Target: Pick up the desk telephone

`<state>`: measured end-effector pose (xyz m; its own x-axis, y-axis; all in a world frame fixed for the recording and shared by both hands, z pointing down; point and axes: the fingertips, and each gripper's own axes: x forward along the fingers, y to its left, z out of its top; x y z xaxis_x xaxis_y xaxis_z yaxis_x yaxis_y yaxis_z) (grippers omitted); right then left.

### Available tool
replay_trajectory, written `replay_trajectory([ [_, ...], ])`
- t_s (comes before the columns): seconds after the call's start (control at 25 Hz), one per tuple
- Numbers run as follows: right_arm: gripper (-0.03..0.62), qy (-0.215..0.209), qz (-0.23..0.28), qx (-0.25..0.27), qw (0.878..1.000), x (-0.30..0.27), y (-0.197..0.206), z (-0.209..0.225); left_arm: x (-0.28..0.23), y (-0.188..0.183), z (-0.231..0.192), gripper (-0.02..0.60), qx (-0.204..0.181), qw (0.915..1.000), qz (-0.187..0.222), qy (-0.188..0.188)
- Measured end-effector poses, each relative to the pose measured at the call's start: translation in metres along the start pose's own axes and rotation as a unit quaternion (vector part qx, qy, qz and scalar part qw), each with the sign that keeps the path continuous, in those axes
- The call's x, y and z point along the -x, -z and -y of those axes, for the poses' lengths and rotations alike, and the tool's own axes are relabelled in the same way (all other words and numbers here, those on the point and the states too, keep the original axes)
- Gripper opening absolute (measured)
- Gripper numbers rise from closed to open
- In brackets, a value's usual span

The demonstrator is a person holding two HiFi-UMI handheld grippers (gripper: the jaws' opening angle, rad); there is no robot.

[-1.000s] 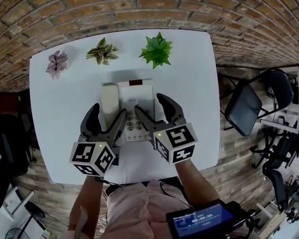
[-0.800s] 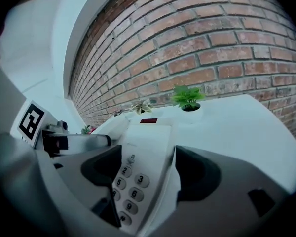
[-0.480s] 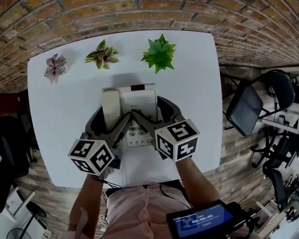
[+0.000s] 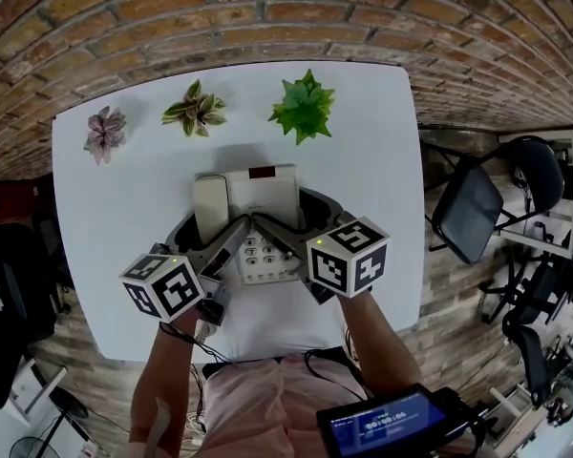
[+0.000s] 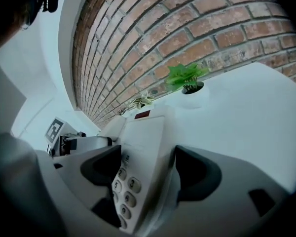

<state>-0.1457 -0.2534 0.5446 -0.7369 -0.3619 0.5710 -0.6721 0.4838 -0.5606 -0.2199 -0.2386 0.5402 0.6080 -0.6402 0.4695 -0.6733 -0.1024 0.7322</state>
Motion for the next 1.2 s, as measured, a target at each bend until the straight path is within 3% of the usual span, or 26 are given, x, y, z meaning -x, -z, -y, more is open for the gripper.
replay_trajectory([
  [0.2,0.351,-0.005,0.017,0.01,1.0,0.001,0.0,-0.001,0.003,-0.001,0.001,0.402,-0.018,0.9996,0.019,-0.011],
  [0.52,0.355,-0.027,0.038,0.07,0.996,0.014,-0.003,-0.017,0.026,-0.004,0.015,0.368,-0.078,0.9909,0.109,-0.016],
  [0.72,0.391,-0.075,0.014,0.019,0.997,0.005,0.005,-0.02,0.034,-0.005,0.019,0.364,-0.111,0.984,0.135,-0.033],
  [0.88,0.411,-0.096,-0.014,0.018,0.995,-0.002,0.008,-0.025,0.038,-0.005,0.022,0.353,-0.13,0.9787,0.153,-0.042],
  [1.0,0.376,-0.128,-0.028,0.006,0.991,-0.002,0.009,-0.031,0.041,-0.005,0.025,0.348,-0.139,0.9756,0.164,-0.044],
  [1.2,0.33,-0.165,-0.004,0.01,0.986,0.005,0.005,-0.036,0.044,-0.003,0.03,0.36,-0.161,0.9729,0.164,-0.026],
])
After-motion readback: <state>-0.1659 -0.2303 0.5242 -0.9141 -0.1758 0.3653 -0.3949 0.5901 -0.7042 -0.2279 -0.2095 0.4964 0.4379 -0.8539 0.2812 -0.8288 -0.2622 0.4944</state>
